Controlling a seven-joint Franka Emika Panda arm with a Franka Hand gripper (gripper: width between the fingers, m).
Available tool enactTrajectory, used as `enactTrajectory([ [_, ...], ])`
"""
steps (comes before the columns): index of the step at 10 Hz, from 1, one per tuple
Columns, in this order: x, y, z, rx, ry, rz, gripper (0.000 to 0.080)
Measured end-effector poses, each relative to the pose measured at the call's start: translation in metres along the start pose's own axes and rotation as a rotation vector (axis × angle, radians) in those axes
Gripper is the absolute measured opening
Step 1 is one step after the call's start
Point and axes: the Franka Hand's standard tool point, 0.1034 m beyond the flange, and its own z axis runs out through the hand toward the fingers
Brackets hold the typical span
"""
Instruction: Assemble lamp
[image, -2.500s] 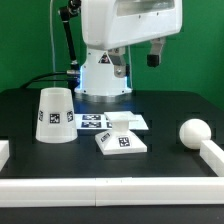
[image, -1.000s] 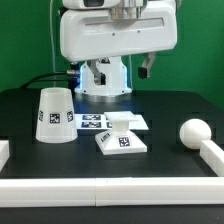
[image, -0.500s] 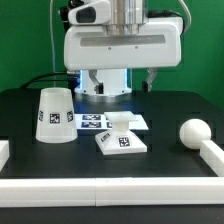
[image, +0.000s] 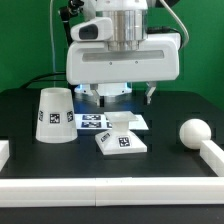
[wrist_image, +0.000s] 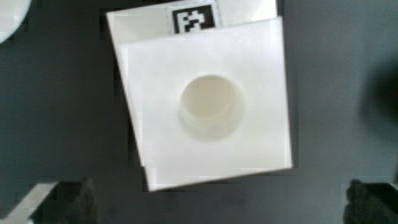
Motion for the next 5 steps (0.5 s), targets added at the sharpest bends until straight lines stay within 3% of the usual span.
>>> enactTrajectory([
  [5, -0.004, 0.001, 0.019, 0.0, -0.003, -0.026, 0.0699],
])
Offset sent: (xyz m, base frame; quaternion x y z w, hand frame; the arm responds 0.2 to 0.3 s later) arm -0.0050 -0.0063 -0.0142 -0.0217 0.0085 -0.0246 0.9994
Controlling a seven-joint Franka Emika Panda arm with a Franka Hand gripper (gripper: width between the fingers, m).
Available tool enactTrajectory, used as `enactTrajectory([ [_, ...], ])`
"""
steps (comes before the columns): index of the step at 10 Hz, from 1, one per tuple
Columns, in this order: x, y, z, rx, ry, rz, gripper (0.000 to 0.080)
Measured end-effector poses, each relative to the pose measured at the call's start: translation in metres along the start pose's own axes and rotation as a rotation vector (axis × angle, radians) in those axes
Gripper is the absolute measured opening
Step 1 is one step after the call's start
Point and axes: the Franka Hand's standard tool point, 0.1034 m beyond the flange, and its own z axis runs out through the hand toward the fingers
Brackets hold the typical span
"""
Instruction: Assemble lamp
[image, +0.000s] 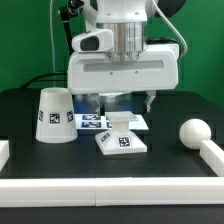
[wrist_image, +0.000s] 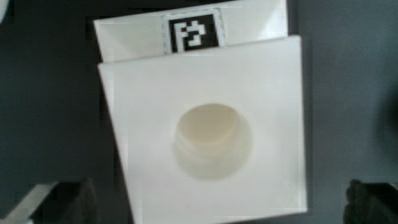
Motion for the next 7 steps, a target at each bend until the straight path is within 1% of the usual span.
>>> enactTrajectory([
  [4, -0.005, 0.001, 0.012, 0.002, -0.015, -0.02, 0.0699],
  [7, -0.007, 0.002, 0.016, 0.003, -0.024, -0.048, 0.0699],
])
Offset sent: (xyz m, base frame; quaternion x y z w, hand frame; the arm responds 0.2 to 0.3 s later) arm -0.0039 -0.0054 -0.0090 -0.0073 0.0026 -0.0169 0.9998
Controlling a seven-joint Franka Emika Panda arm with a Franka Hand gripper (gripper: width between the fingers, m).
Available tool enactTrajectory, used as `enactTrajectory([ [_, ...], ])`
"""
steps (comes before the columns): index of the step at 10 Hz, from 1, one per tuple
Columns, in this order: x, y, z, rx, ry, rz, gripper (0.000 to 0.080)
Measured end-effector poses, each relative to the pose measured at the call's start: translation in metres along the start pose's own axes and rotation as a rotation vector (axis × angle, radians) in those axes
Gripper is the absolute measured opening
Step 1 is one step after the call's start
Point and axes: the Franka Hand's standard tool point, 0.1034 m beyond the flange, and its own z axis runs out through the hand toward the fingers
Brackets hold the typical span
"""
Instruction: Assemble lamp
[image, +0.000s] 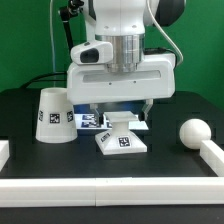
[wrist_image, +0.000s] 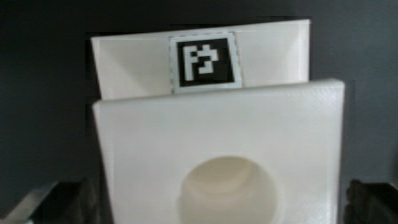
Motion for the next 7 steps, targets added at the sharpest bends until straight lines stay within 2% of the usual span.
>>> enactTrajectory([
  [1, 0.0, -0.0001, 0.0, 0.0, 0.0, 0.0, 0.0571],
  [2, 0.0001, -0.0002, -0.0001, 0.0, 0.0, 0.0, 0.0532],
  [7, 0.0002, -0.0002, -0.0001, 0.0, 0.0, -0.001, 0.0532],
])
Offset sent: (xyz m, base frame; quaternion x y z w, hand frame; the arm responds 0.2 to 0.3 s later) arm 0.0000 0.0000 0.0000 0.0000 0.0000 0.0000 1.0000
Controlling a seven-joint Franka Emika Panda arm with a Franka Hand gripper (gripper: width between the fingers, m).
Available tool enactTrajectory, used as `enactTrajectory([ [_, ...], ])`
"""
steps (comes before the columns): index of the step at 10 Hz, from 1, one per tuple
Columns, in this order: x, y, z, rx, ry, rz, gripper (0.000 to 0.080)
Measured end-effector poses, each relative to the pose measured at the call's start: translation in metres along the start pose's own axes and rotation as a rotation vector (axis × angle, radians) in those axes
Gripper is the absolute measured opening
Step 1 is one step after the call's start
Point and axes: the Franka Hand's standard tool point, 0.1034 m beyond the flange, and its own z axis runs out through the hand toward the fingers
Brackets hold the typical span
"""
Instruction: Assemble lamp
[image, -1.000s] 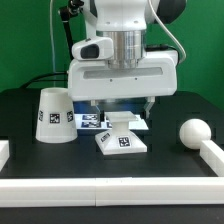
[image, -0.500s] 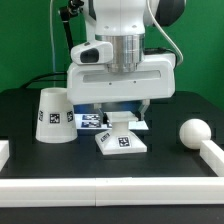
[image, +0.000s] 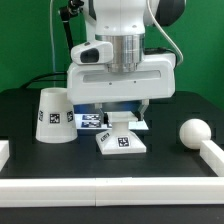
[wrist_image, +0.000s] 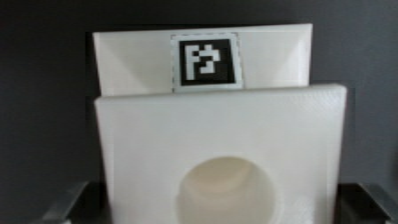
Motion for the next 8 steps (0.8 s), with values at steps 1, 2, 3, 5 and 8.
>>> enactTrajectory([
  [1, 0.001, 0.0, 0.0, 0.001, -0.001, 0.003, 0.0532],
  [2, 0.01, -0.001, -0.002, 0.007, -0.005, 0.022, 0.0533],
  [3, 0.025, -0.003, -0.002, 0.011, 0.006, 0.042, 0.0534],
  [5, 0.055, -0.008, -0.003, 0.017, 0.03, 0.061, 0.0534],
  [8, 0.105, -0.018, -0.005, 0.023, 0.078, 0.101, 0.0534],
])
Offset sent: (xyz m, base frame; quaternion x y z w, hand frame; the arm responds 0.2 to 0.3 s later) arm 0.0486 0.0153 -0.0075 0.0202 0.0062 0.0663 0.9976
